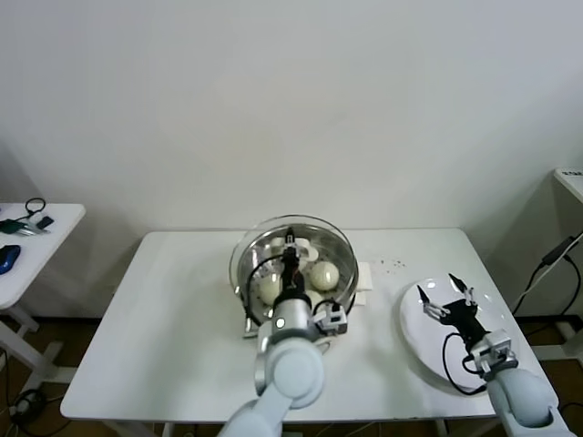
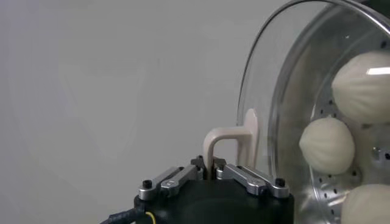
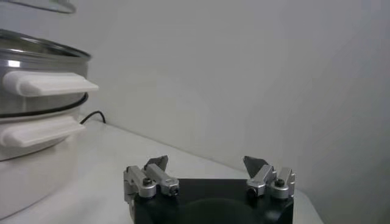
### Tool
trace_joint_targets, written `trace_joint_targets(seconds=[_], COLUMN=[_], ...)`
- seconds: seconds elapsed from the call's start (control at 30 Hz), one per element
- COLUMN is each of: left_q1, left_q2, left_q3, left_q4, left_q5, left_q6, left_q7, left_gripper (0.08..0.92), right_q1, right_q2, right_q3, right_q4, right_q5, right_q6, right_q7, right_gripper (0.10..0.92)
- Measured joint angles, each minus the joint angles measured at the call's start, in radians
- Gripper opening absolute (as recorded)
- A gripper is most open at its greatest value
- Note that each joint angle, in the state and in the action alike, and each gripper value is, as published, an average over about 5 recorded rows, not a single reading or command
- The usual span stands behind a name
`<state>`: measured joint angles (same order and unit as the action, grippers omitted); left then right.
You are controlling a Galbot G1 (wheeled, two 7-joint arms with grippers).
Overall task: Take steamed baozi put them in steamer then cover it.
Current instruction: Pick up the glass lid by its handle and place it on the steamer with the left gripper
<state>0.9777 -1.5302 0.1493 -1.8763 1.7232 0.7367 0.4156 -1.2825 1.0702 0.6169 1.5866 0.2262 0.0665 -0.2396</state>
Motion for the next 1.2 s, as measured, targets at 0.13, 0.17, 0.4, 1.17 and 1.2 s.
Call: trace_joint_targets(seconds=[0.13,0.17,0.4,1.17,1.2], left_q1=[0.001,0.001,-0.006,-0.002,-0.002], left_q2=[-0.026,-0.029,-0.045,-0.078,-0.079], left_q3=[-0.011,-0.014,-0.024,-0.014,-0.014], left_q4=[0.040,0.050,0.101,0.152,0.155], left_q5=[0.015,0.017,0.020,0.004,0.003], left_q6=[0.000,-0.001,0.000,0.000,-0.001], left_q7=[-0.016,-0.020,-0.041,-0.084,-0.086], left_gripper=[0.153,0.153,0.153,0.153,0.153], right_q1=[0.000,0.000,0.003,0.002,0.002], right_q2=[0.006,0.007,0.011,0.021,0.022], right_q3=[0.004,0.004,0.005,0.014,0.015], right_q4=[-0.006,-0.007,-0.014,-0.020,-0.020], right_q5=[0.000,0.000,-0.001,-0.003,-0.003], right_q6=[0.006,0.007,0.009,0.017,0.017], right_q7=[-0.005,-0.006,-0.010,-0.016,-0.016], right_gripper=[0.823,0.823,0.823,0.823,0.823])
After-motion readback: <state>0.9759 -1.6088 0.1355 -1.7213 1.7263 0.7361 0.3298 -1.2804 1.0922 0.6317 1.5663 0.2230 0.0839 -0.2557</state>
